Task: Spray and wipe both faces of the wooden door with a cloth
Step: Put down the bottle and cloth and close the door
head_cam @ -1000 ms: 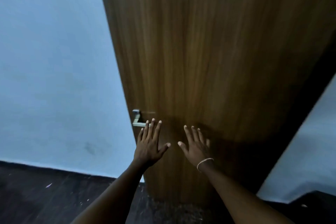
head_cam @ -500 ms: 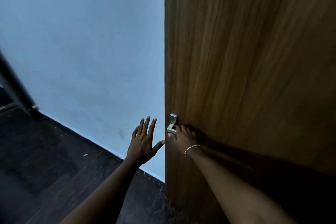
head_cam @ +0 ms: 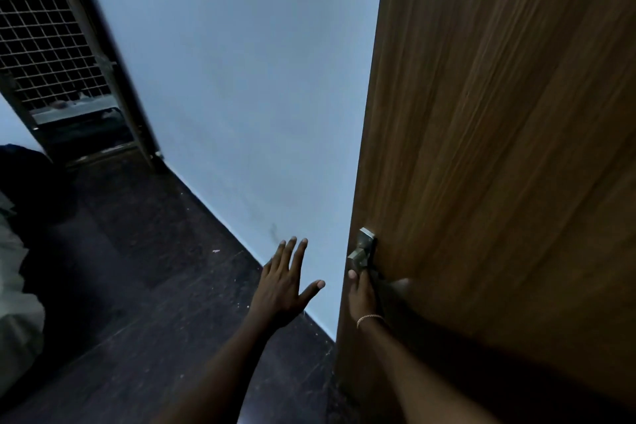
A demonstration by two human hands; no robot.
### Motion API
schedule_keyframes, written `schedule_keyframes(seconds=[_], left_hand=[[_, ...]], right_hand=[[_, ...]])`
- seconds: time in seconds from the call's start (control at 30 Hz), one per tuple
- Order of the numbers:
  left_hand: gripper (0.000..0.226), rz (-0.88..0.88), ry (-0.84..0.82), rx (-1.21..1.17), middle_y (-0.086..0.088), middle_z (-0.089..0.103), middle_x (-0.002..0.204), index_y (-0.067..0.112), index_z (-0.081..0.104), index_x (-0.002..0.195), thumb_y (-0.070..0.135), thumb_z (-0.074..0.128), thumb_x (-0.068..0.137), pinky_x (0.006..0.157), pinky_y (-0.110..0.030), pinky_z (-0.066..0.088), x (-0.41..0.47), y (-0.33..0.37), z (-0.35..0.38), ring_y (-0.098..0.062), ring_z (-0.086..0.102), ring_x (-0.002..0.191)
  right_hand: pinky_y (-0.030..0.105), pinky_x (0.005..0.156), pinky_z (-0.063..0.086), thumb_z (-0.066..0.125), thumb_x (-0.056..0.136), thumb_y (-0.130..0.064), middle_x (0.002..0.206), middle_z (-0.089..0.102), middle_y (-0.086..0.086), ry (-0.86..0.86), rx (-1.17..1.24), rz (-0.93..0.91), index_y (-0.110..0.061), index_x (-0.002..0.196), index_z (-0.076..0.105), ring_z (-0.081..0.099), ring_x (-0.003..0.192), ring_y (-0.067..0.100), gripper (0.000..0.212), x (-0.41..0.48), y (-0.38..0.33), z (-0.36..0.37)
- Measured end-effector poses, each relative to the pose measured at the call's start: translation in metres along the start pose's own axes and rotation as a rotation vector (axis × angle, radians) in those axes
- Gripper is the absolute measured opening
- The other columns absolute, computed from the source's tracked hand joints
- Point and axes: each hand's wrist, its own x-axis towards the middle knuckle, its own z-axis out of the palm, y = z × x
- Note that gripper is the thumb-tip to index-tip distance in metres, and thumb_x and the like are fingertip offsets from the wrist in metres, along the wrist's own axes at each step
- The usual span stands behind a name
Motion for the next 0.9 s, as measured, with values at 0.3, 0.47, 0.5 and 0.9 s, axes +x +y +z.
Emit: schedule_keyframes(seconds=[0.3,0.47,0.5,0.9], left_hand=[[0.095,-0.084,-0.018,0.022,-0.001,0.007,0.176,0.032,-0.001,0.166,0.084,0.034,0.095,0.127,-0.051,0.024,-0.057,0.004,-0.008,-0.022,0.001,0.163],[0.095,-0.135,-0.007,0.025,0.001,0.009,0.175,0.031,0.002,0.167,0.085,0.030,0.094,0.127,-0.048,0.024,-0.104,0.009,-0.009,-0.020,0.002,0.162],[0.097,-0.142,0.001,0.030,0.001,0.009,0.175,0.030,0.003,0.167,0.087,0.027,0.093,0.127,-0.048,0.024,-0.113,0.011,-0.010,-0.019,0.002,0.162],[0.093,-0.211,0.030,0.156,-0.003,0.021,0.173,0.022,0.018,0.166,0.082,0.031,0.096,0.126,-0.042,0.024,-0.188,0.038,-0.025,-0.023,0.011,0.162]], right_hand=[[0.033,0.101,0.037,0.048,0.105,-0.021,0.139,0.055,0.027,-0.040,0.097,0.026,0.006,0.137,0.050,0.053,0.129,0.038,0.042,-0.012,-0.008,-0.012],[0.033,0.100,0.035,0.040,0.108,-0.025,0.142,0.051,0.028,-0.118,-0.108,-0.037,0.008,0.142,0.042,0.049,0.132,0.039,0.047,-0.017,-0.011,-0.030],[0.034,0.099,0.035,0.039,0.108,-0.025,0.141,0.052,0.029,-0.123,-0.137,-0.050,0.008,0.141,0.043,0.050,0.131,0.039,0.046,-0.017,-0.010,-0.032],[0.036,0.084,0.050,0.046,0.104,-0.032,0.116,0.069,0.023,-0.204,-0.454,-0.228,-0.004,0.111,0.069,0.066,0.108,0.040,0.037,-0.007,-0.027,-0.080]])
